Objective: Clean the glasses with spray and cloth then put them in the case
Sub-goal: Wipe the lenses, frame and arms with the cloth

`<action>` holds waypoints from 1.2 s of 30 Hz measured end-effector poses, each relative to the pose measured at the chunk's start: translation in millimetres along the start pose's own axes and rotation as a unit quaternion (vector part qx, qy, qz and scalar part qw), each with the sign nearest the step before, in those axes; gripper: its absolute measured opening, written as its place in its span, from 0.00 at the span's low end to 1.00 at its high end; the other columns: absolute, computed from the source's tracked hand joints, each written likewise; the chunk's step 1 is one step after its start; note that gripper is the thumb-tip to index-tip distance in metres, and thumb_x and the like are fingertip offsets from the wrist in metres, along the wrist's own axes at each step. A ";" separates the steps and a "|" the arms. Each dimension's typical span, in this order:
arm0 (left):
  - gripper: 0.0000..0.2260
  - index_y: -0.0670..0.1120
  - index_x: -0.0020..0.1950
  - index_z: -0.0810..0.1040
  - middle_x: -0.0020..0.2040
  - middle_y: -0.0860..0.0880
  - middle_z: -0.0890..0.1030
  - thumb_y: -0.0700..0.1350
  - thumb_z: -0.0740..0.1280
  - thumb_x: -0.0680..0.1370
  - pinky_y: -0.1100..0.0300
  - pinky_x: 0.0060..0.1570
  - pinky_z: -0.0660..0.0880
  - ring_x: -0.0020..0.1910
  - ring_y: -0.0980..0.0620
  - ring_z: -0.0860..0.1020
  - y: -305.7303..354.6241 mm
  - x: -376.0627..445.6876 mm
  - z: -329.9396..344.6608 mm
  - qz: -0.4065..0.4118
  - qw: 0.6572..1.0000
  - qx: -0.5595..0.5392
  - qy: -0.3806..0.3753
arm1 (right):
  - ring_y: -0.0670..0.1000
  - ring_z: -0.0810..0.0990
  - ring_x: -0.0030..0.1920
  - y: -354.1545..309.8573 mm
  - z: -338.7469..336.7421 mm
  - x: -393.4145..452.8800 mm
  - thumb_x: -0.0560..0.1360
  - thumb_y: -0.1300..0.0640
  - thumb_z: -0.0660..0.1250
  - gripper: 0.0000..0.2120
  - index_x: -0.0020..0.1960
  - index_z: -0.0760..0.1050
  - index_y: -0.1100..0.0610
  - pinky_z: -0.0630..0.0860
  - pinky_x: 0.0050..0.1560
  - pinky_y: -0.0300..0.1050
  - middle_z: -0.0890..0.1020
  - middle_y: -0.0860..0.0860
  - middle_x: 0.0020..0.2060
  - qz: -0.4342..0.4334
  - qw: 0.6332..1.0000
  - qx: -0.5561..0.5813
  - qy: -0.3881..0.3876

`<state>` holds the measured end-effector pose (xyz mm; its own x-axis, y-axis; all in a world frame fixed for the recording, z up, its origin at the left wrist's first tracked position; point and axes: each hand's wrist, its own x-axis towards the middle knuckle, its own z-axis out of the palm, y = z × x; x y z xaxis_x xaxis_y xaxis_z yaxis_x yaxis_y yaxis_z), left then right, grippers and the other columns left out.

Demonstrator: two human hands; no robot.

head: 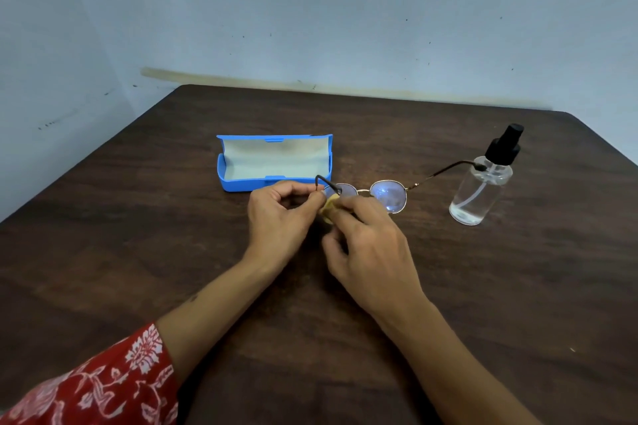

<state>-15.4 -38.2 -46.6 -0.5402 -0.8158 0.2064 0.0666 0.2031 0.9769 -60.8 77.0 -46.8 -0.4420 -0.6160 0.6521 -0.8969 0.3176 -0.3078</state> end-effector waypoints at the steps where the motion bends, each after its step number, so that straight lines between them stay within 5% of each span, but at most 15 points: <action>1: 0.06 0.49 0.37 0.84 0.36 0.51 0.85 0.38 0.73 0.68 0.58 0.45 0.79 0.37 0.57 0.82 0.1 0.0 0.2 0.004 1.000 0.004 0.002 | 0.55 0.80 0.42 -0.3 0.2 0.1 0.66 0.63 0.65 0.10 0.46 0.81 0.62 0.78 0.38 0.45 0.81 0.55 0.42 0.001 1.000 0.000 0.001; 6: 0.02 0.46 0.38 0.84 0.38 0.46 0.85 0.39 0.73 0.68 0.52 0.50 0.80 0.41 0.48 0.84 0.7 -1.2 1.5 -0.007 1.000 -0.004 -0.005 | 0.57 0.81 0.45 3.4 -1.5 0.3 0.66 0.66 0.66 0.10 0.46 0.81 0.63 0.79 0.41 0.45 0.82 0.57 0.44 0.040 0.999 -0.018 0.011; 10: 0.06 0.50 0.34 0.83 0.35 0.53 0.84 0.40 0.74 0.68 0.60 0.43 0.78 0.37 0.57 0.82 -1.0 -1.0 0.4 0.008 1.000 0.008 -0.003 | 0.57 0.80 0.44 0.6 0.3 -1.4 0.66 0.66 0.67 0.11 0.47 0.81 0.63 0.79 0.39 0.46 0.82 0.56 0.43 0.004 1.000 0.002 -0.014; 15: 0.02 0.48 0.36 0.84 0.38 0.45 0.85 0.41 0.73 0.68 0.48 0.51 0.80 0.42 0.46 0.84 -1.3 -0.6 1.4 -0.012 1.000 -0.010 -0.011 | 0.57 0.82 0.45 3.7 -1.2 1.8 0.66 0.67 0.68 0.09 0.46 0.81 0.64 0.78 0.41 0.43 0.82 0.57 0.46 0.042 0.999 -0.021 0.021; 20: 0.03 0.49 0.35 0.83 0.35 0.50 0.85 0.41 0.73 0.67 0.53 0.47 0.81 0.37 0.54 0.83 -2.0 0.2 1.1 -0.007 1.000 0.006 0.001 | 0.57 0.80 0.44 0.8 1.0 1.4 0.65 0.68 0.69 0.10 0.46 0.81 0.63 0.78 0.38 0.44 0.82 0.56 0.43 -0.003 1.000 -0.016 -0.008; 24: 0.03 0.46 0.36 0.83 0.37 0.44 0.85 0.39 0.72 0.68 0.45 0.51 0.79 0.42 0.45 0.84 -0.2 -0.4 1.8 -0.024 0.999 -0.021 0.009 | 0.59 0.81 0.46 2.8 -2.7 2.6 0.65 0.68 0.69 0.10 0.47 0.81 0.64 0.79 0.43 0.45 0.82 0.57 0.44 0.019 0.998 -0.056 0.003; 36: 0.03 0.44 0.37 0.83 0.38 0.44 0.84 0.36 0.74 0.68 0.44 0.50 0.80 0.40 0.47 0.83 -1.6 -2.1 2.8 -0.003 1.000 -0.015 0.023 | 0.59 0.80 0.45 -0.5 -3.3 -0.6 0.65 0.68 0.69 0.11 0.48 0.81 0.64 0.80 0.39 0.46 0.82 0.57 0.43 0.008 0.999 -0.035 -0.027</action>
<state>-16.8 -35.3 -48.7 -0.5014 -0.8412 0.2023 0.0882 0.1829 0.9792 -60.0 79.6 -44.7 -0.4588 -0.6477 0.6083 -0.8868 0.3766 -0.2679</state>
